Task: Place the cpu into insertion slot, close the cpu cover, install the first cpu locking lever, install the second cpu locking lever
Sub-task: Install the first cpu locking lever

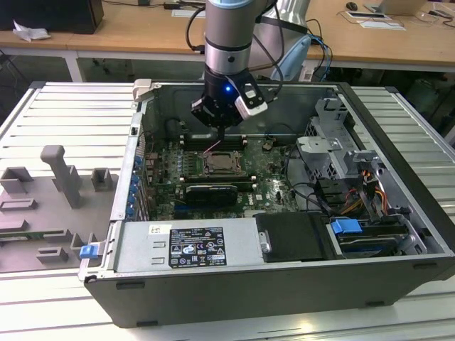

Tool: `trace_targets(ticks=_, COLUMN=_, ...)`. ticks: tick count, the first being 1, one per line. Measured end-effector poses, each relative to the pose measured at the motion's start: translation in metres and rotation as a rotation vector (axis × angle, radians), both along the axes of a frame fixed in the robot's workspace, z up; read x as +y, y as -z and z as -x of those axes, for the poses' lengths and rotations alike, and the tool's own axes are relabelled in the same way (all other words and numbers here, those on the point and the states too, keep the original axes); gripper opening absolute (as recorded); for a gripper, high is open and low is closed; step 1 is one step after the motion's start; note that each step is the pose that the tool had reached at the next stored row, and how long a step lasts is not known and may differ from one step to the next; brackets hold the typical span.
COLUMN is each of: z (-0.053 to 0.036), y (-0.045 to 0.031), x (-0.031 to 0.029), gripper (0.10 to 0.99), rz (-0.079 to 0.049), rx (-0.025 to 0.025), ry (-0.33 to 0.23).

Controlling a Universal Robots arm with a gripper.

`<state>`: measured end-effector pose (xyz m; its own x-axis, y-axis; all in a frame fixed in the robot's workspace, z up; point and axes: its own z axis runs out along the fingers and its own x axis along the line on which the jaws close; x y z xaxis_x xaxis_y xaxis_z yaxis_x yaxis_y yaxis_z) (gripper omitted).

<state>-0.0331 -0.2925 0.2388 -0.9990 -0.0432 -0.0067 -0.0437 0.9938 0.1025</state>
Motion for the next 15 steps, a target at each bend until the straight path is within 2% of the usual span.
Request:
trace_targets(ticks=6, z=-0.0023, y=0.0044, x=0.0006, gripper=0.106, rz=0.000, rx=0.0000, ry=0.000)
trace_targets(ticks=11, z=-0.0093, y=0.0135, x=0.0014, gripper=0.106, rz=0.000, rx=0.0000, ry=0.000)
trace_targets(ticks=15, z=-0.0124, y=0.0178, x=0.0015, gripper=0.106, rz=0.000, rx=0.0000, ry=0.000)
